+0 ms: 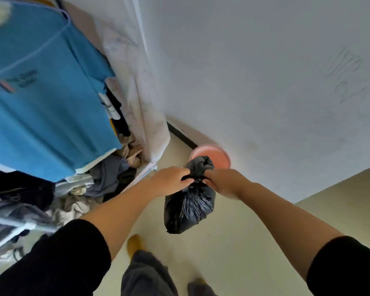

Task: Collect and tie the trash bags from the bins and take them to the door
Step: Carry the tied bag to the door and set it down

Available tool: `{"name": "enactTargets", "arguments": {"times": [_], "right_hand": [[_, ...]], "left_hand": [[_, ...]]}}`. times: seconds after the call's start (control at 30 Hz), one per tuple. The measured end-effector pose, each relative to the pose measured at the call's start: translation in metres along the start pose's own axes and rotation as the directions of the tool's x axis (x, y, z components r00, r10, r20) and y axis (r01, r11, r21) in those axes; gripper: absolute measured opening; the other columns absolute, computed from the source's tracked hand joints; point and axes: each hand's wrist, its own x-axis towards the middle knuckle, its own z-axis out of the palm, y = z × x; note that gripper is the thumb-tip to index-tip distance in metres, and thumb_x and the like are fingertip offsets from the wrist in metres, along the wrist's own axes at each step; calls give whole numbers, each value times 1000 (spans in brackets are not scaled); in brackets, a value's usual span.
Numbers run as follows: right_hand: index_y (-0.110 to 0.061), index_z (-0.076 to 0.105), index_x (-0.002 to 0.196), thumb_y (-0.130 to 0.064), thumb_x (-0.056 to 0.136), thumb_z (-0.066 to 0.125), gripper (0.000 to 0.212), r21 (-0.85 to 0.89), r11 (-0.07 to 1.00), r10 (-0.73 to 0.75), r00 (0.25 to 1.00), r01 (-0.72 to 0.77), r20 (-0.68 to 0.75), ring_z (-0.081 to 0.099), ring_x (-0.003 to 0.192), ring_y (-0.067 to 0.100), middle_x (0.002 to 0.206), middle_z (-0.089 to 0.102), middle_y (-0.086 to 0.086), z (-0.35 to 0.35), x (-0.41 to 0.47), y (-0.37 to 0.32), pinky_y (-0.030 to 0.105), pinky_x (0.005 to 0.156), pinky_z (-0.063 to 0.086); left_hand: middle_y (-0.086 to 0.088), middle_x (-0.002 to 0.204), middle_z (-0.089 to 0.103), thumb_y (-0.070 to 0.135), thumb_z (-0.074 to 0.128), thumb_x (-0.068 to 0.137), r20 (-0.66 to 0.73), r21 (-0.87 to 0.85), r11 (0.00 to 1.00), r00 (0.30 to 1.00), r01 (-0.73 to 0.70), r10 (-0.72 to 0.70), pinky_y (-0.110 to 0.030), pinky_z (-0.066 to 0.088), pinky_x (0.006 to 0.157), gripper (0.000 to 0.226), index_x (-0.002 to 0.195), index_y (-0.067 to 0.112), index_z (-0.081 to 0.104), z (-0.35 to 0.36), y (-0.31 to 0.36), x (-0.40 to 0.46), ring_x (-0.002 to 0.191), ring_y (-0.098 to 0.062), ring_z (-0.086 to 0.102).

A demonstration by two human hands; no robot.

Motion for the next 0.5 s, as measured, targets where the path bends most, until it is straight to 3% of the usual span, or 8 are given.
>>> {"name": "enactTargets", "arguments": {"times": [0.1,0.27,0.5], "right_hand": [[-10,48,110,-37,101,27,35,-58,991,-119,992,121,28,60,88,31,99,62,11,4,-2,-13,43,76,51],[-10,48,106,-37,101,27,34,-165,921,-349,936,352,47,60,90,31,103,60,11,11,5,-63,37,68,43],[-12,47,109,-36,101,27,32,-214,778,-556,806,591,204,60,92,33,103,62,12,45,-4,-203,43,77,49]], "left_hand": [[7,61,39,37,41,98,-51,-56,993,993,99,-102,-37,42,78,29,78,15,41,14,6,-39,70,-23,48],[9,66,40,33,42,98,-159,-179,956,952,235,-263,-29,30,59,26,79,16,44,34,2,-116,72,-19,44],[-1,77,46,36,40,99,-169,-349,796,802,495,-573,-32,32,61,27,80,17,44,87,-17,-271,75,-23,47]]}}
